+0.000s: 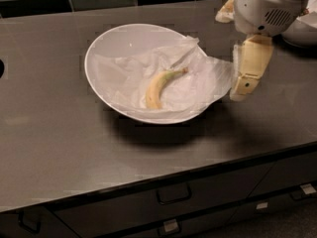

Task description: Pick banana from white bowl

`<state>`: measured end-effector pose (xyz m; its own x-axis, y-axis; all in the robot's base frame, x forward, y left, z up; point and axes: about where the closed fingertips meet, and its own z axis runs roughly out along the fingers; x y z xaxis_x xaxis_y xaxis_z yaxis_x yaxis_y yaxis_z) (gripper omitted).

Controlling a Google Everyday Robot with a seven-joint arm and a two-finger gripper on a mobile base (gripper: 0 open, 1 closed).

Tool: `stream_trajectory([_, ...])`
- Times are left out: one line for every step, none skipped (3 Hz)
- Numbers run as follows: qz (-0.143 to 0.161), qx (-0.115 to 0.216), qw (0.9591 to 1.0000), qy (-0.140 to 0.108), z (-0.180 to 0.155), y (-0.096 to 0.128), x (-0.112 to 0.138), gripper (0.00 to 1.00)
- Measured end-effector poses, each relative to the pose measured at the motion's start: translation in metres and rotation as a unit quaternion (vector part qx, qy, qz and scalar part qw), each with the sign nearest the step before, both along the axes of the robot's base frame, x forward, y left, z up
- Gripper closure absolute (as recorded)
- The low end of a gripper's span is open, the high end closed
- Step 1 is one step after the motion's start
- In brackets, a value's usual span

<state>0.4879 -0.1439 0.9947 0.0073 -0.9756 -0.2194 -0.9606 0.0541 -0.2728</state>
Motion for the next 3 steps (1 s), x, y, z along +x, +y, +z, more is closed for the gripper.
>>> stream_trajectory([0.071,0.006,0.9965,0.043,-0.0243,0.0358,0.0284,0.00])
stream_trajectory([0.071,0.006,0.9965,0.043,-0.0242,0.0359,0.0286,0.00])
stream_trajectory([0.080,0.008,0.9962,0.034,-0.0246,0.0430,0.0368,0.00])
